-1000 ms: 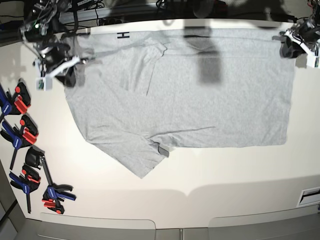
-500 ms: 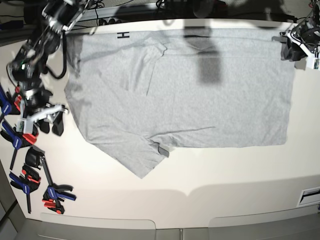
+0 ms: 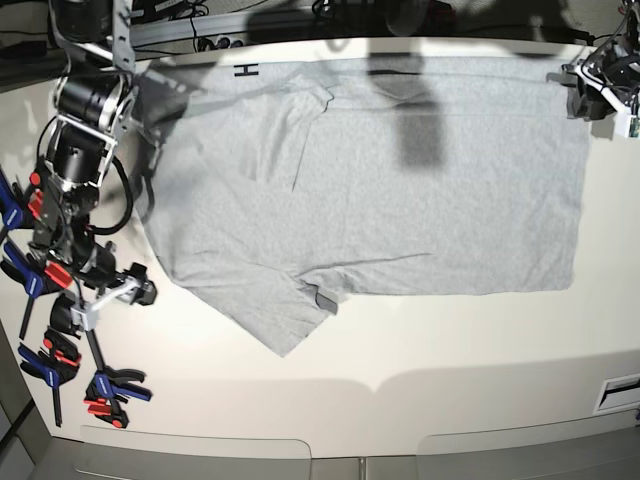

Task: Fold the T-shirt properly
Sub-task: 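Release and move the right gripper to the side edge below the sleeve, then move the left gripper to the opposite hem edge and grasp it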

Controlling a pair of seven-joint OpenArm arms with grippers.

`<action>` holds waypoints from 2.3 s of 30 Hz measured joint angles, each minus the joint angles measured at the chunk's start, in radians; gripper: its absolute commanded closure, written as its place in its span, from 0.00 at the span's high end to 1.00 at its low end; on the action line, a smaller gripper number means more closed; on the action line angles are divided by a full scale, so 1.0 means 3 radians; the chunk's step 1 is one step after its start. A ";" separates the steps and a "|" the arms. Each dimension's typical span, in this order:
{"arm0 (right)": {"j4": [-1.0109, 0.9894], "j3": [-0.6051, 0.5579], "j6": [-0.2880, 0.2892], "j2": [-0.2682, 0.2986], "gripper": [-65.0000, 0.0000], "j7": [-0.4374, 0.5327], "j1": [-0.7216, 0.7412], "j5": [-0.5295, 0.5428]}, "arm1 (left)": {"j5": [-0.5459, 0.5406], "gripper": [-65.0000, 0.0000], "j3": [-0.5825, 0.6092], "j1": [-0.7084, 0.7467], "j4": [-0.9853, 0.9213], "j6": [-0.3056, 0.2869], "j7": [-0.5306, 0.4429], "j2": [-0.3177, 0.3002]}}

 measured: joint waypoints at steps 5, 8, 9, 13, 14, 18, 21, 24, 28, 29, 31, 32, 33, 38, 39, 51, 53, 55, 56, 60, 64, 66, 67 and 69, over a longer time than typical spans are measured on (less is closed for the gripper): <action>-0.0289 -0.0238 -0.0001 -0.0042 0.49 -0.0048 0.0034 -0.0015 | 0.0000 0.27 0.0000 0.0000 0.0000 0.0000 -0.0001 -0.0001; -0.0287 -0.0284 -0.0001 -0.0079 0.49 -0.0196 0.0042 -0.0014 | 0.0000 0.27 0.0000 0.0001 0.0000 0.0000 -0.0001 0.0000; -0.0287 -0.0289 -0.0001 -0.0083 0.49 -0.0193 0.0045 -0.0014 | 0.0000 0.27 0.0000 0.0001 0.0000 0.0000 -0.0001 0.0000; -0.0287 -0.0289 0.0000 -0.0121 0.48 -0.0195 0.0043 -0.0015 | 0.0000 0.27 0.0000 0.0001 0.0000 0.0000 -0.0001 -0.0001; -0.0287 -0.0289 0.0013 -0.0137 0.48 -0.0205 0.0043 -0.0015 | 0.0000 0.27 0.0000 0.0000 0.0000 0.0000 -0.0001 0.0000; -0.0287 -0.0289 0.0064 -0.0211 0.48 -0.0229 0.0043 -0.0014 | 0.0000 0.27 0.0000 0.0000 0.0000 0.0000 -0.0003 -0.0001; -0.0287 -0.0289 0.0062 -0.0237 0.48 -0.0223 0.0045 -0.0014 | 0.0000 0.27 0.0000 0.0001 0.0000 0.0000 -0.0001 0.0000; -0.0287 -0.0289 0.0061 -0.0235 0.48 -0.0140 0.0042 -0.0017 | -0.0001 0.27 0.0000 0.0001 0.0000 0.0000 -0.0001 0.0000; -0.0287 -0.0289 -0.0090 -0.0237 0.48 0.0055 0.0045 -0.0109 | -0.0001 0.27 0.0000 0.0001 0.0000 0.0000 -0.0001 0.0000; -0.0287 -0.0289 -0.0154 -0.0237 0.48 0.0092 0.0045 -0.0211 | 0.0000 0.27 0.0000 0.0001 0.0000 0.0000 -0.0001 0.0000; -0.0287 -0.0289 -0.0264 -0.0235 0.48 0.0113 0.0043 -0.0387 | 0.0000 0.27 0.0000 0.0000 0.0000 0.0000 -0.0001 -0.0001; -0.0287 -0.0287 -0.0266 -0.0235 0.48 0.0134 0.0043 -0.0393 | 0.0000 0.27 0.0000 0.0000 0.0000 0.0000 -0.0001 -0.0001; -0.0287 -0.0289 -0.0264 -0.0237 0.48 0.0125 0.0043 -0.0404 | -0.0001 0.27 0.0000 0.0001 0.0000 0.0000 -0.0003 0.0000; -0.0280 -0.0287 -0.0264 -0.0247 0.39 0.0022 0.0041 -0.0393 | 0.0000 0.27 0.0000 0.0001 0.0001 0.0000 -0.0003 0.0000; -0.0277 -0.0287 -0.0263 -0.0256 0.33 0.0033 0.0029 -0.0390 | 0.0000 0.27 0.0000 0.0001 0.0000 0.0000 -0.0008 0.0000; -0.0262 -0.0275 -0.0252 -0.0300 0.00 0.0206 -0.0075 -0.0329 | -0.0001 0.27 -0.0001 -0.0263 -0.0020 0.0200 -0.0072 -0.0006; -0.0262 -0.0275 -0.0249 -0.0301 0.00 0.0206 -0.0075 -0.0326 | -0.0004 0.27 -0.0003 -0.0437 -0.0116 0.0214 -0.0067 -0.0019; -0.0262 -0.0275 -0.0239 -0.0301 0.00 0.0206 -0.0075 -0.0323 | -0.0004 0.27 -0.0001 -0.0654 -0.0275 0.0276 -0.0065 -0.0066; -0.0261 -0.0275 -0.0240 -0.0301 0.00 0.0205 -0.0075 -0.0324 | -0.0005 0.27 -0.0004 -0.0774 -0.0389 0.0298 -0.0072 -0.0106; -0.0262 -0.0275 -0.0239 -0.0304 0.00 0.0195 -0.0072 -0.0324 | -0.0116 0.27 -0.0006 -0.1320 -0.1033 0.0301 -0.0078 -0.0296; -0.0262 -0.0276 -0.0230 -0.0301 0.00 0.0192 -0.0074 -0.0320 | -0.0406 0.27 -0.0010 -0.1911 -0.1868 0.0298 -0.0081 -0.0510; -0.0262 -0.0276 -0.0229 -0.0303 0.00 0.0183 -0.0072 -0.0324 | -0.0497 0.27 -0.0014 -0.2206 -0.2317 0.0262 -0.0086 -0.0598; -0.0262 -0.0276 -0.0230 -0.0303 0.00 0.0183 -0.0074 -0.0326 | -0.0543 0.27 -0.0011 -0.2344 -0.2542 0.0262 -0.0089 -0.0641; -0.0262 -0.0275 -0.0229 -0.0304 0.00 0.0186 -0.0075 -0.0320 | -0.0641 0.27 -0.0010 -0.2604 -0.2996 0.0240 -0.0092 -0.0717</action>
